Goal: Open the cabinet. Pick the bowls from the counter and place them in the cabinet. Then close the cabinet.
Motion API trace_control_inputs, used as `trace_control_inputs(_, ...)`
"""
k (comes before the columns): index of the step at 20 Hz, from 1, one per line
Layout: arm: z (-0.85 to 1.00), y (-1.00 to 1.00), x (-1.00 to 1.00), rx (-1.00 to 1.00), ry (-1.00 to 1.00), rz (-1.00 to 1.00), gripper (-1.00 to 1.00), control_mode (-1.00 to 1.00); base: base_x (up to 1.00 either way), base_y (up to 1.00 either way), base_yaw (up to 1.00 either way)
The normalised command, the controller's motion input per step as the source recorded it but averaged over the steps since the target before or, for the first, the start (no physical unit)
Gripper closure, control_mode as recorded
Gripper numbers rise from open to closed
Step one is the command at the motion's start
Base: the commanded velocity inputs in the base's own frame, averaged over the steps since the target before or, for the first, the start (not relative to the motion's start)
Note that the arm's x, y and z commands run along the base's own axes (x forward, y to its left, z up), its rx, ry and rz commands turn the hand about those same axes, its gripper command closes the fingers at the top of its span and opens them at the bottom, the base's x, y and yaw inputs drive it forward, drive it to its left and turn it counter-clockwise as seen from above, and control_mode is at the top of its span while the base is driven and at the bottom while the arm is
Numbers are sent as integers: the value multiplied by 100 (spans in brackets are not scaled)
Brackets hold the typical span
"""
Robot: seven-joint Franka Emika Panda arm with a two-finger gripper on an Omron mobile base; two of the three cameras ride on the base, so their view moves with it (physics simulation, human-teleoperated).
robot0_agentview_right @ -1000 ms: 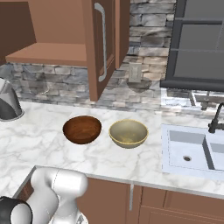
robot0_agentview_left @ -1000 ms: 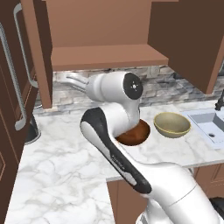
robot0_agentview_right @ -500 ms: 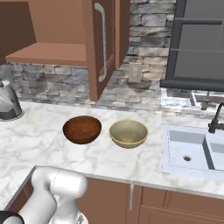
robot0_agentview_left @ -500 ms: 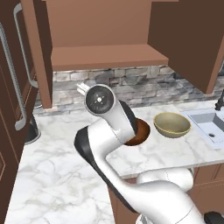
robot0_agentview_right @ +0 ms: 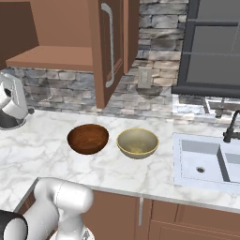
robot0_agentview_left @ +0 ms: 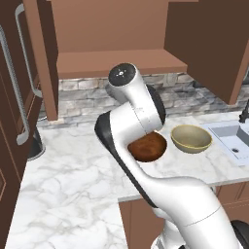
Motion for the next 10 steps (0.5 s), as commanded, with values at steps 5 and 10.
trace_control_inputs(5,-27,-26,11,0,4,0,-100,-100,0,0,0)
trace_control_inputs(10,-39,-18,0,0,6,0,-100,-100,0,0,0)
